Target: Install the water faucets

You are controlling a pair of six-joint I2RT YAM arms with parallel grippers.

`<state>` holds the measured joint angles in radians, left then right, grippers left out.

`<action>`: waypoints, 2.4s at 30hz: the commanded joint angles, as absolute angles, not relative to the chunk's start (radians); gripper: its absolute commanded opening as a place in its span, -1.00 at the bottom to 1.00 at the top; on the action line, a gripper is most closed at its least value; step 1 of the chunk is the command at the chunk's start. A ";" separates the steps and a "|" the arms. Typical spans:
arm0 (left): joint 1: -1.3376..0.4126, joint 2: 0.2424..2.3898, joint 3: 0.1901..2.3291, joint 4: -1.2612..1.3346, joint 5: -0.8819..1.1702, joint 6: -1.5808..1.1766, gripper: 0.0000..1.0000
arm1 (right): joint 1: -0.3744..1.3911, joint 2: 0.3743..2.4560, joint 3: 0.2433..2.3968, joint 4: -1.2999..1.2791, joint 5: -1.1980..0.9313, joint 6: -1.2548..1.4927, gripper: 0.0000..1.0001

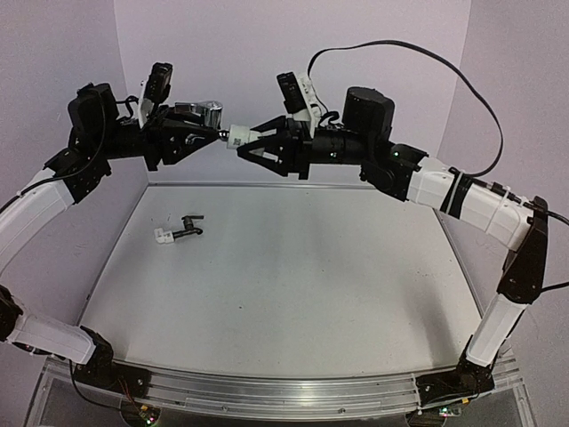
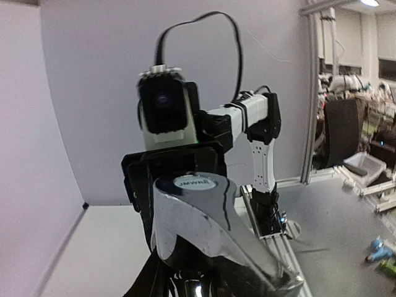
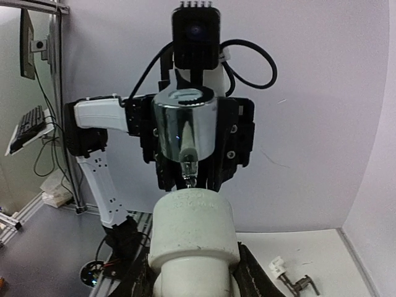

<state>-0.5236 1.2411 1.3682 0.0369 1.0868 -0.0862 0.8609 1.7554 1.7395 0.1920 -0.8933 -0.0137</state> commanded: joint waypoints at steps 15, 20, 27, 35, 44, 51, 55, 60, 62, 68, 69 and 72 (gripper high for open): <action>-0.481 1.299 1.344 0.044 1.409 1.075 -1.00 | 0.812 1.783 1.911 0.169 -0.964 0.351 -1.00; -0.479 1.325 1.384 0.041 1.370 1.122 -1.00 | 0.811 1.784 1.926 0.132 -0.910 0.332 -0.71; -0.479 1.345 1.393 0.038 1.318 0.963 -1.00 | 0.798 1.727 1.847 0.113 -0.748 0.276 0.62; -0.479 1.444 1.509 0.053 1.206 0.398 -1.00 | 0.761 1.583 1.671 0.070 -0.594 0.043 0.96; -0.477 1.409 1.484 0.054 0.833 -0.276 -1.00 | 0.761 1.494 1.521 0.061 -0.617 -0.489 0.96; -0.478 1.363 1.433 0.056 0.856 -0.849 -1.00 | 0.793 1.545 1.482 0.160 -0.635 -0.728 0.96; -0.479 1.319 1.388 0.057 0.886 -0.934 -1.00 | 0.816 1.594 1.510 0.204 -0.623 -0.755 0.97; -0.479 1.241 1.324 0.069 0.868 -0.930 -1.00 | 0.822 1.655 1.574 0.245 -0.683 -0.641 0.91; -0.479 1.222 1.309 0.079 0.864 -0.925 -1.00 | 0.829 1.673 1.584 0.266 -0.699 -0.600 0.84; -0.480 1.206 1.281 0.089 0.878 -0.915 -1.00 | 0.840 1.726 1.615 0.329 -0.719 -0.504 0.65; -0.480 1.207 1.277 0.089 0.880 -0.914 -1.00 | 0.842 1.732 1.617 0.343 -0.719 -0.490 0.62; -0.480 1.214 1.270 0.091 0.883 -0.912 -1.00 | 0.848 1.747 1.632 0.365 -0.728 -0.464 0.55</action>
